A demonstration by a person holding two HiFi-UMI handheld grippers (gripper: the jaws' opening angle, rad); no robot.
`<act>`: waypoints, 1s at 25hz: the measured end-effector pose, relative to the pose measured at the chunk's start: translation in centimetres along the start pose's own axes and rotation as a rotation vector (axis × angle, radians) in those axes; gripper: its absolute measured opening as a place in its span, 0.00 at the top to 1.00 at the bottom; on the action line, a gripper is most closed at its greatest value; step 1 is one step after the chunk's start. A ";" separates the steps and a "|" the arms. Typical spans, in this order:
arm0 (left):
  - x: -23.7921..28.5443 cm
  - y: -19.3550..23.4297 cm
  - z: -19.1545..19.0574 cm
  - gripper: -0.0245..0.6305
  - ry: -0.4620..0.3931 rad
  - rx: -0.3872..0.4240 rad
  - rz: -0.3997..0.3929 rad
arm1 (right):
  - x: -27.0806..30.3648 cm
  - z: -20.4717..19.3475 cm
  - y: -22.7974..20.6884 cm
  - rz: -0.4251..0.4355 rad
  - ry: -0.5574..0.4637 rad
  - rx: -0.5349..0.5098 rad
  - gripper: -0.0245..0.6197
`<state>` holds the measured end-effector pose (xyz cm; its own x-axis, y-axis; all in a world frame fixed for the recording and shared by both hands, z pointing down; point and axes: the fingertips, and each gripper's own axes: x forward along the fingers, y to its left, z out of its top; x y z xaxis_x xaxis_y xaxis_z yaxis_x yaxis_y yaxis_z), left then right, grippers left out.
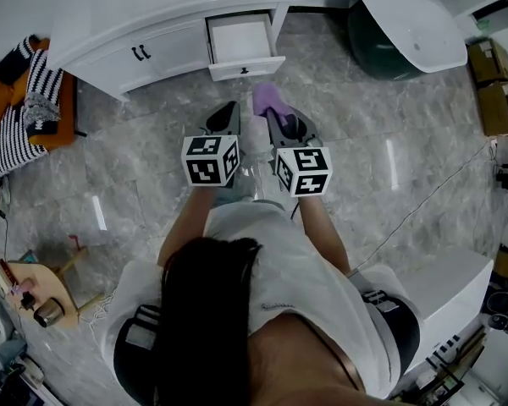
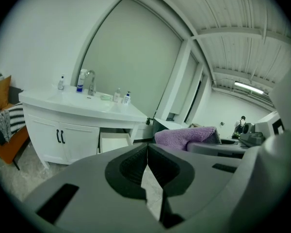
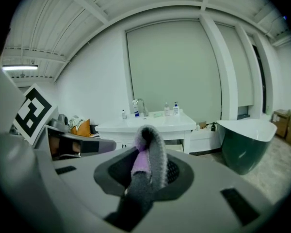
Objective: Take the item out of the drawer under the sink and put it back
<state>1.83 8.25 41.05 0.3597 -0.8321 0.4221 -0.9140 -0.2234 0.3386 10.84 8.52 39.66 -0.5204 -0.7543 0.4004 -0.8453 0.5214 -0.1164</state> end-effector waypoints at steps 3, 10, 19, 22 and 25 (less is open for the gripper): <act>1.0 1.2 1.2 0.95 -0.004 0.000 -0.005 | 1.9 0.8 0.0 0.000 0.004 0.003 0.83; 3.0 4.3 3.4 0.95 0.001 -0.008 -0.007 | 5.3 3.0 0.7 0.002 0.008 -0.016 0.83; 5.8 7.6 5.4 0.95 0.015 -0.031 -0.033 | 8.8 5.0 -0.2 -0.048 0.017 0.021 0.83; 6.8 8.5 6.4 0.95 0.017 -0.014 -0.042 | 9.7 5.8 -0.3 -0.064 0.007 0.023 0.83; 8.0 9.0 7.6 0.95 0.011 -0.005 -0.061 | 11.0 6.2 -1.1 -0.084 0.011 0.058 0.83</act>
<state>-4.98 -4.30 41.08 0.4165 -0.8114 0.4100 -0.8897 -0.2708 0.3676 5.29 -2.77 38.53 -0.4466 -0.7896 0.4208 -0.8915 0.4328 -0.1341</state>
